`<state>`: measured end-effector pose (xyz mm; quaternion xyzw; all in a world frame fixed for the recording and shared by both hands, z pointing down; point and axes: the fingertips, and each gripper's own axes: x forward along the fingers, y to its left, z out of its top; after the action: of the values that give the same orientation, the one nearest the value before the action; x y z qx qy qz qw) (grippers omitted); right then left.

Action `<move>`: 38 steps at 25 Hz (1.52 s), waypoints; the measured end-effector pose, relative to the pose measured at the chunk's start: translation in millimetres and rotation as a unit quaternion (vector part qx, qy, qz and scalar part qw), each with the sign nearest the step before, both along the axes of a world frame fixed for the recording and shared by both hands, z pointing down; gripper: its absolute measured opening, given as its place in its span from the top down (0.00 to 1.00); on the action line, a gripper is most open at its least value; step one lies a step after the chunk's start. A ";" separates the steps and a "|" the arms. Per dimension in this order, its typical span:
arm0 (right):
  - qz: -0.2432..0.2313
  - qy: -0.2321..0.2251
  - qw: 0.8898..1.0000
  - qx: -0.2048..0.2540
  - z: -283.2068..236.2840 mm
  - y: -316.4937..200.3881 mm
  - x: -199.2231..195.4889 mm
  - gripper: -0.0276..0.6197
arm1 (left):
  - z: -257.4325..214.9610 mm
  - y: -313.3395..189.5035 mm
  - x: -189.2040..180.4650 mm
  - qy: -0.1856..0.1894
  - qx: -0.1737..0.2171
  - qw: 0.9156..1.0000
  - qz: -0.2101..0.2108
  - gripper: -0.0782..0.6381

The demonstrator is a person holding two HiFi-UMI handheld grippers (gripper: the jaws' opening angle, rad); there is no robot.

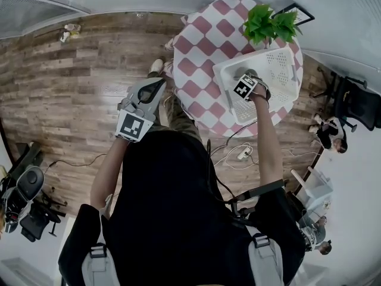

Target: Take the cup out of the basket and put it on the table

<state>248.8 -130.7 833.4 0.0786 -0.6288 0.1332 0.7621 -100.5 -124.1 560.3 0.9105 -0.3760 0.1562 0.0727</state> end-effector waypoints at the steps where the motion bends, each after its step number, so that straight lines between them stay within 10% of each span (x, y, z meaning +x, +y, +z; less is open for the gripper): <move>1: -0.001 0.002 1.000 -0.001 1.3 0.6 0.1 0.71 | 0.4 -0.3 0.1 -0.002 -0.001 1.000 0.000 0.88; 13: -0.022 0.043 0.999 0.015 12.5 -4.0 7.1 0.87 | 1.4 -3.2 -5.0 -0.004 0.000 1.000 -0.007 0.88; 38: 0.017 0.037 0.999 0.021 0.0 -7.2 13.9 0.89 | 1.3 -16.3 -6.6 -0.005 0.001 1.000 0.008 0.88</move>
<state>262.7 -137.9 833.4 0.1101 -0.6014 0.1296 0.7807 -107.1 -140.3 561.7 0.9128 -0.3691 0.1608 0.0689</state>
